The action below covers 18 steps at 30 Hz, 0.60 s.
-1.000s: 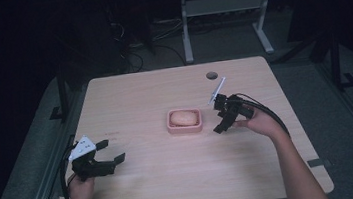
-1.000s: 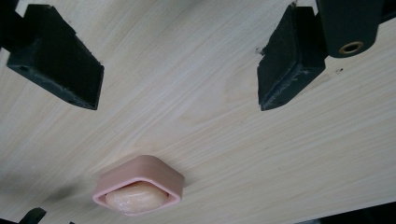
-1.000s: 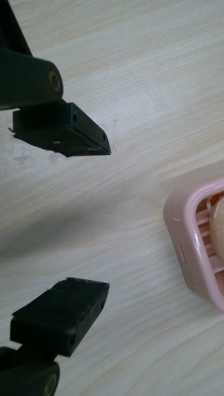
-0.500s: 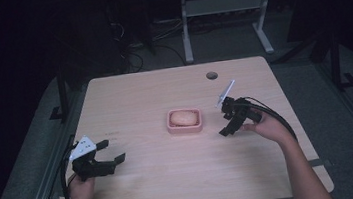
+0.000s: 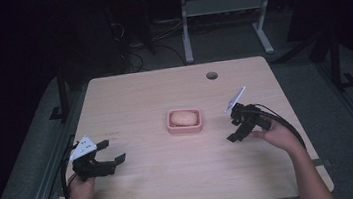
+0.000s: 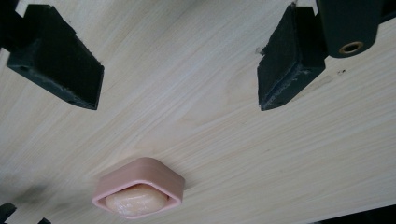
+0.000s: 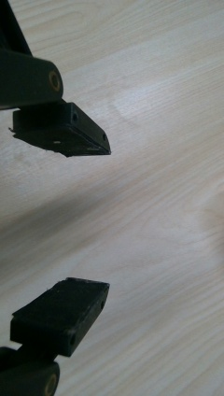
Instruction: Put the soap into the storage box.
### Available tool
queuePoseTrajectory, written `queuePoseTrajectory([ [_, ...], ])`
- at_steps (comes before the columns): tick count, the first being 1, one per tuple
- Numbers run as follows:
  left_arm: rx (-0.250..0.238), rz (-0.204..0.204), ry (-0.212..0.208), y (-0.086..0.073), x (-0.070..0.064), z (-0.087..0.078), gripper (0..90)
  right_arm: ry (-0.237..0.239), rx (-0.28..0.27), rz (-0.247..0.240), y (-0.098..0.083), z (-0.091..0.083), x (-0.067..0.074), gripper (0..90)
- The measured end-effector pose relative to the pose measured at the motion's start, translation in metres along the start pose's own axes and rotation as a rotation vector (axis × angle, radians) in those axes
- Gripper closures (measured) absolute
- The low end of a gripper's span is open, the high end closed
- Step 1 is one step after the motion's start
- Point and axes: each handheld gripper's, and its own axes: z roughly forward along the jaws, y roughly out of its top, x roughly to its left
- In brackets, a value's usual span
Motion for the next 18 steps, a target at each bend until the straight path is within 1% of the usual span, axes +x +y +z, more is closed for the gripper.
queuePoseTrajectory([
  [1,0.005,0.006,0.001,0.0,0.0,0.0,14.3,-0.002,-0.002,0.005,-0.002,0.0,0.0,27.7],
  [3,0.003,-0.006,0.0,0.0,-0.001,0.0,14.3,0.0,-0.001,0.016,-0.006,0.0,0.001,27.4],
  [4,0.005,-0.004,0.0,0.0,-0.001,0.0,14.3,0.0,0.002,0.018,-0.008,0.0,0.0,27.1],
  [7,0.014,0.005,0.0,0.0,0.0,0.0,14.3,-0.005,-0.011,0.012,-0.011,-0.002,0.003,27.6],
  [12,0.011,0.008,-0.001,0.0,0.0,0.0,14.3,-0.005,-0.019,0.025,-0.018,-0.003,0.005,27.5],
  [16,0.011,0.003,0.001,0.0,0.0,0.0,14.3,-0.007,-0.015,0.031,-0.023,-0.003,0.006,27.2],
  [18,0.012,-0.002,0.001,-0.001,0.0,0.001,14.3,-0.01,-0.031,0.028,-0.026,-0.004,0.008,27.4],
])
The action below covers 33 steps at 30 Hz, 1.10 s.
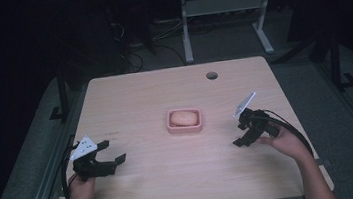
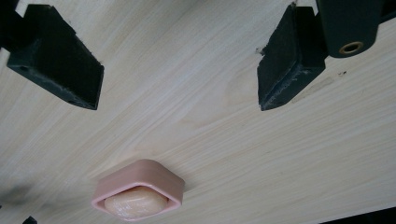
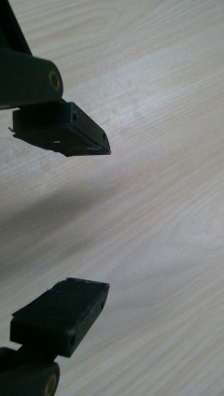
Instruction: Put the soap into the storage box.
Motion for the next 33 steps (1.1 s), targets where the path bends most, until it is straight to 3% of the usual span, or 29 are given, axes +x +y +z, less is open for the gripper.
queuePoseTrajectory([
  [17,0.008,0.011,0.002,-0.001,0.001,0.001,14.3,0.005,-0.043,0.074,-0.034,-0.001,0.008,27.4],
  [33,0.01,0.003,0.002,-0.001,-0.001,0.002,14.3,-0.016,-0.114,0.088,-0.059,-0.001,0.031,26.0],
])
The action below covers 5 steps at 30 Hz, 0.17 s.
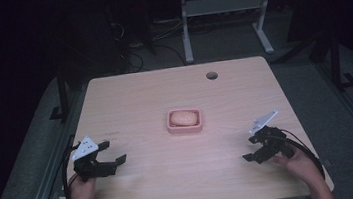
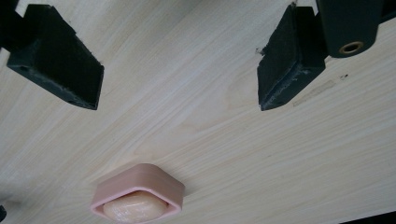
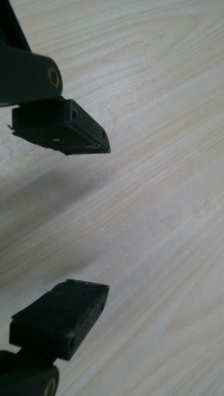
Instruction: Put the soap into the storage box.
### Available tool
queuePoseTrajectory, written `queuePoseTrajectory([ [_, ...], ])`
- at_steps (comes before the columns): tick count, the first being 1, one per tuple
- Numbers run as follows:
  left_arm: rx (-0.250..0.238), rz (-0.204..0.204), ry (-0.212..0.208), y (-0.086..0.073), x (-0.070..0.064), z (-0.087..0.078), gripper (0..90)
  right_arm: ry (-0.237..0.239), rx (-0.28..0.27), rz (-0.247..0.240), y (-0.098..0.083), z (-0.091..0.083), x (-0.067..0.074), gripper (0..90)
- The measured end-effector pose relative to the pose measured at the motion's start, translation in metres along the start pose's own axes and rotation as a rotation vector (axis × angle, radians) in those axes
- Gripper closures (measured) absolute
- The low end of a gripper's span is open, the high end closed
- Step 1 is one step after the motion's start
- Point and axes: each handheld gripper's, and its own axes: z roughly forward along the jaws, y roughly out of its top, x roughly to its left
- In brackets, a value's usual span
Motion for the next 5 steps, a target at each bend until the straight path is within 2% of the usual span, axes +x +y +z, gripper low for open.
queuePoseTrajectory([
  [5,-0.004,0.007,0.0,0.0001,0.0003,-0.0002,14.3,-0.009,-0.016,0.003,-0.0037,-0.0019,0.0066,23.2],
])
